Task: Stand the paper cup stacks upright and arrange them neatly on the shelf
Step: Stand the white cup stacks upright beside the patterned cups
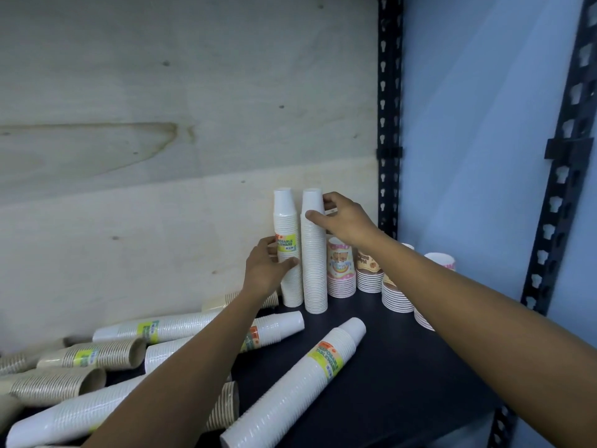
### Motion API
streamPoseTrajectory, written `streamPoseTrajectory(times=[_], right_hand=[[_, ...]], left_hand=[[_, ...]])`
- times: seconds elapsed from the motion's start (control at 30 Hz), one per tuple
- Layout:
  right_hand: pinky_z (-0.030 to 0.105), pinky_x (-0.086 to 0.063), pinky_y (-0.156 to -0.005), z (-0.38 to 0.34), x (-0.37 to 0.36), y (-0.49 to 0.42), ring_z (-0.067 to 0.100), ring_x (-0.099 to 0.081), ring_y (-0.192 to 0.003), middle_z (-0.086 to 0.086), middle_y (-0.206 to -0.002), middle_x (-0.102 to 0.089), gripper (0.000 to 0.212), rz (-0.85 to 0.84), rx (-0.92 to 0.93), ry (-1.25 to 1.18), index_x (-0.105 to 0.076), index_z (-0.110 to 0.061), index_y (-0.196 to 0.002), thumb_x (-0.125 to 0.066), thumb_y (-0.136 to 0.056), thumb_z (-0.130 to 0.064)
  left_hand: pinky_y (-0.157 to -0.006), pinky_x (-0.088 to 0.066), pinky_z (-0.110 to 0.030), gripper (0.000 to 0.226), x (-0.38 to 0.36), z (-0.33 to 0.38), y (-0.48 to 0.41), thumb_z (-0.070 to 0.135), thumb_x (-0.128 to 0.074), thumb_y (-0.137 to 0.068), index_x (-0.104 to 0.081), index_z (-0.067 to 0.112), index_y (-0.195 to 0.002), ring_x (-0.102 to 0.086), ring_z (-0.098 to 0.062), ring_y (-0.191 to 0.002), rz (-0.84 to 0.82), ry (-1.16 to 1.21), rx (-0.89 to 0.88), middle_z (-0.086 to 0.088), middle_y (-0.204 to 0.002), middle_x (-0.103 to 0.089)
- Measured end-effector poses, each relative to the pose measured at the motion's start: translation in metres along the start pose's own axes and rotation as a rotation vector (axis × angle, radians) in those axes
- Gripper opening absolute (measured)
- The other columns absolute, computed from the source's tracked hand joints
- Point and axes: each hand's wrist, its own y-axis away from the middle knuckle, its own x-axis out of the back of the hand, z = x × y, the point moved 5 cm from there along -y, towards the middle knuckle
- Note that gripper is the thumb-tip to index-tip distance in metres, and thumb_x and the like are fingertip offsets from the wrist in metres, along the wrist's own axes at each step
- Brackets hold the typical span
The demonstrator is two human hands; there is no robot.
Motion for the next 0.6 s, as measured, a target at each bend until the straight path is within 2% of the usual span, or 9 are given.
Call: streamPoseTrajectory(times=[0.13, 0.27, 0.37, 0.47, 0.6], right_hand=[[0.031, -0.049, -0.091, -0.005, -0.001, 0.004, 0.013, -0.058, -0.109, -0.002, -0.137, -0.058, 0.068, 0.002, -0.015, -0.002, -0.043, -0.019, -0.146, -0.07, -0.09, -0.048], [0.032, -0.047, -0.095, -0.006, 0.003, 0.016, 0.019, -0.057, -0.121, 0.004, -0.142, -0.053, 0.073, 0.058, -0.025, 0.004, -0.042, -0.019, -0.148, -0.071, -0.089, -0.049], [0.033, -0.048, -0.1, -0.003, 0.008, 0.04, 0.017, -0.057, -0.119, 0.004, -0.136, -0.052, 0.064, 0.107, -0.033, 0.026, -0.047, -0.021, -0.143, -0.07, -0.089, -0.047], [0.029, -0.044, -0.091, 0.009, 0.007, 0.074, 0.016, -0.057, -0.113, 0.004, -0.13, -0.053, 0.06, 0.07, -0.11, 0.094, -0.048, -0.021, -0.14, -0.07, -0.089, -0.043], [0.026, -0.039, -0.084, 0.016, -0.005, 0.122, 0.016, -0.057, -0.111, 0.004, -0.129, -0.058, 0.058, -0.028, -0.177, 0.151, -0.049, -0.016, -0.139, -0.07, -0.09, -0.04]], left_hand=[[-0.086, -0.05, -0.03, 0.077, 0.01, -0.004, 0.007, 0.031, -0.087, -0.08, -0.048, 0.019, -0.145, -0.065, -0.02, -0.106, -0.011, -0.046, 0.027, -0.004, -0.124, -0.064], [-0.084, -0.047, -0.029, 0.079, 0.027, 0.0, 0.017, 0.036, -0.085, -0.081, -0.044, 0.021, -0.147, -0.062, -0.019, -0.107, -0.036, -0.098, 0.027, -0.003, -0.124, -0.062], [-0.088, -0.047, -0.029, 0.076, 0.039, 0.0, 0.027, 0.042, -0.086, -0.078, -0.049, 0.025, -0.142, -0.062, -0.016, -0.107, -0.184, -0.196, 0.071, 0.001, -0.12, -0.062], [-0.093, -0.051, -0.031, 0.068, 0.049, 0.003, 0.046, 0.043, -0.087, -0.077, -0.055, 0.027, -0.135, -0.064, -0.015, -0.106, -0.375, -0.356, 0.052, 0.004, -0.118, -0.063], [-0.091, -0.053, -0.03, 0.057, 0.06, 0.003, 0.07, 0.043, -0.086, -0.077, -0.063, 0.026, -0.126, -0.065, -0.013, -0.105, -0.453, -0.482, 0.016, 0.005, -0.114, -0.065]])
